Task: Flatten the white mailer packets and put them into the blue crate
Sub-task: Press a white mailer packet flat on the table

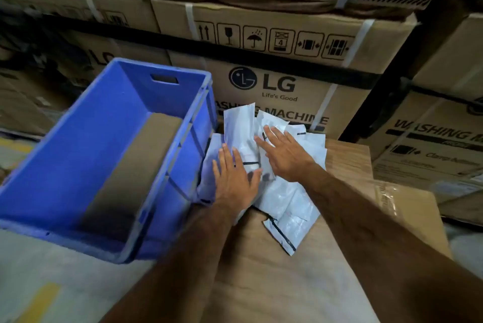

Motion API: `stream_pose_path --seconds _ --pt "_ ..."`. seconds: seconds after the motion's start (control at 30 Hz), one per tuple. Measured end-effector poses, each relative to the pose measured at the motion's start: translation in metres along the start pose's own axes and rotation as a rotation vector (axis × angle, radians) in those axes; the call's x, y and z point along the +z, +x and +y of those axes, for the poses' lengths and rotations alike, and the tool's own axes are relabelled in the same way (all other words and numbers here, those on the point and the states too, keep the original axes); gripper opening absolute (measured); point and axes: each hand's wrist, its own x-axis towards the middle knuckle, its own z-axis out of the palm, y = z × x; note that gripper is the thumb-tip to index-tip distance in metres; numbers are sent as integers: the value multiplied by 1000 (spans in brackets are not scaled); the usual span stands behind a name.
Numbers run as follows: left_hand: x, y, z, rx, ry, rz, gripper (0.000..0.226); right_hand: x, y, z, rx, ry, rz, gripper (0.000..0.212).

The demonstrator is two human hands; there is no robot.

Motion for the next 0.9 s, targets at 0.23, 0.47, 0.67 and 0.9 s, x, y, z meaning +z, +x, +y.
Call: stream_pose_path --seconds 0.23,0.47,0.67,0.9 --pt "11 31 11 -180 -54 -170 81 -9 45 21 -80 -110 -90 59" --pt "19 34 0 -180 -18 -222 69 8 67 6 -158 -65 -65 58" --pt "13 5 -27 13 -8 -5 61 9 63 -2 -163 -156 -30 69" --pt "-7 -56 -35 281 169 68 64 21 -17 -13 -120 -142 147 64"
